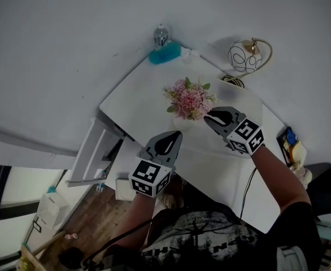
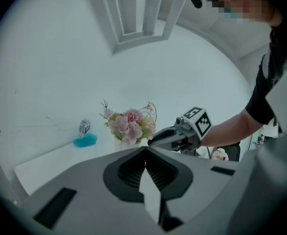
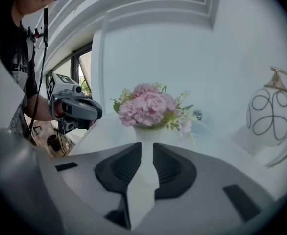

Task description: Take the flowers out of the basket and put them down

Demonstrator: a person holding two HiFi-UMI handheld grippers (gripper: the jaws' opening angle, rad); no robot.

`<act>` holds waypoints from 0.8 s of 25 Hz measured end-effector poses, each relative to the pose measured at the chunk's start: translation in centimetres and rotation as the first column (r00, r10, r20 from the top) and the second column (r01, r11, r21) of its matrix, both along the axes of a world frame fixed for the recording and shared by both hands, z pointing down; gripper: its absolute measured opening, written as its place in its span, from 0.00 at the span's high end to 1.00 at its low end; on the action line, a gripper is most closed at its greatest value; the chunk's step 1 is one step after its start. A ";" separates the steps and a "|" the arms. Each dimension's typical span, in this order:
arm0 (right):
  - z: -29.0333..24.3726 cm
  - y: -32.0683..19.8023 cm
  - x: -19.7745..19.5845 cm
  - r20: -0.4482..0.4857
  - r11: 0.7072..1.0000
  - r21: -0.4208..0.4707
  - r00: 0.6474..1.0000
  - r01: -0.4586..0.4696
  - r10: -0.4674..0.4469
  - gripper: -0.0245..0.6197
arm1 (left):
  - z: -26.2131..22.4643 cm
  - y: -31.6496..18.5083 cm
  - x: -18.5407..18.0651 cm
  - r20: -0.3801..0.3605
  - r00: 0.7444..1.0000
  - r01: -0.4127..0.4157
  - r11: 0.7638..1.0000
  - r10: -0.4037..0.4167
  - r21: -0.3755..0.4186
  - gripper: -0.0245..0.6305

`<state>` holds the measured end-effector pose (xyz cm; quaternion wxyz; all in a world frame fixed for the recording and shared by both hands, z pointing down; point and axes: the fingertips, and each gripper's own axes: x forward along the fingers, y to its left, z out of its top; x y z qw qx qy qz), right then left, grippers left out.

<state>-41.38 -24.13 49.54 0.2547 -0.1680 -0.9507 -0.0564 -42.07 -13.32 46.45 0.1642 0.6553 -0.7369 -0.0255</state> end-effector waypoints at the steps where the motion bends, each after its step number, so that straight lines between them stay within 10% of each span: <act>1: 0.4 -0.1 -0.3 -0.002 1.000 -0.022 1.000 -0.004 0.004 0.84 | 0.1 0.0 0.0 -0.009 1.000 0.001 1.000 -0.001 0.005 0.94; 9: 2.6 0.8 -3.3 0.032 0.994 -0.109 0.999 0.024 -0.021 0.48 | 0.1 -0.5 -0.5 -0.009 1.000 0.008 1.000 -0.008 0.016 0.94; 20: 3.5 1.7 -6.8 0.141 0.984 -0.174 0.990 0.044 -0.019 0.42 | 0.1 -0.3 -0.8 -0.013 0.999 0.031 0.999 -0.031 0.039 0.94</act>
